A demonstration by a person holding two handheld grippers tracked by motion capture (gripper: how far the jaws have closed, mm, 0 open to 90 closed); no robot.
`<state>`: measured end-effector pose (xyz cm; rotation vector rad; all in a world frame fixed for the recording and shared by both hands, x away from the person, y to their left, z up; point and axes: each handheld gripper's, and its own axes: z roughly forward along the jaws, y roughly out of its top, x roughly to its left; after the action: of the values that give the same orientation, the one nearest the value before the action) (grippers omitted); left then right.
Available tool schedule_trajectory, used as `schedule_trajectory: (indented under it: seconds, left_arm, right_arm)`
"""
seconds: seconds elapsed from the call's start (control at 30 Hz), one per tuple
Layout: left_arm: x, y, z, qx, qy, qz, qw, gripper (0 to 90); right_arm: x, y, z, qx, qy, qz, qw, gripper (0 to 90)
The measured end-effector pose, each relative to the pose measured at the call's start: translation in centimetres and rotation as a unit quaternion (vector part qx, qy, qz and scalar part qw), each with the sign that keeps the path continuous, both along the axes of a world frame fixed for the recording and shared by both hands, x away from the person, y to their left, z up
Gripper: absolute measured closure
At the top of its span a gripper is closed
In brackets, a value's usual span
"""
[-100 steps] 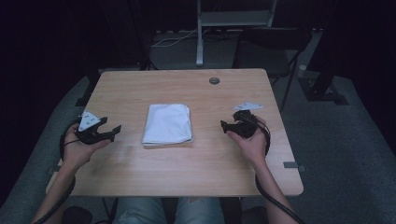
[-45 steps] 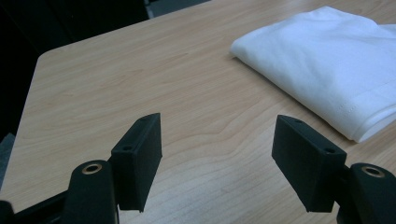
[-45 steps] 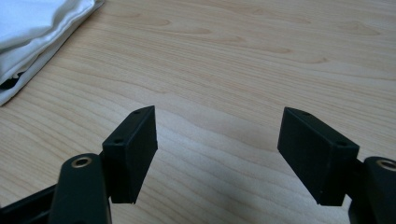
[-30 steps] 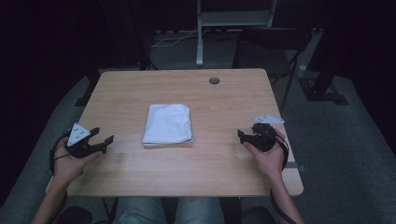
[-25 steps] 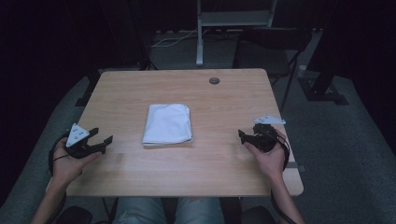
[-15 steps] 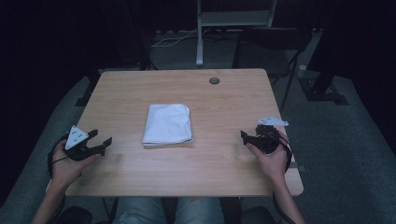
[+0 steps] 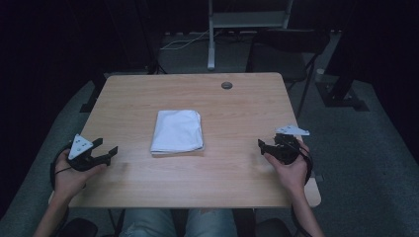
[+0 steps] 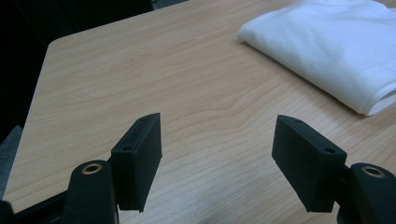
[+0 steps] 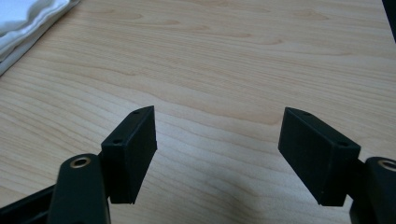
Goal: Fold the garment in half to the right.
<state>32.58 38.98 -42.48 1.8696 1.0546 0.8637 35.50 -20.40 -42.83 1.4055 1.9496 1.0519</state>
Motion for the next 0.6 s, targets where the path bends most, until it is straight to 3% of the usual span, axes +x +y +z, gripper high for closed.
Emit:
schedule_trajectory:
  seconds: [0.6]
  left_arm:
    - [-0.06,0.30,-0.50,-0.005,0.002,0.006,1.0000,33.2]
  right_arm:
    - [-0.40,-0.73,-0.83,0.006,0.003,-0.011,0.9999,26.4]
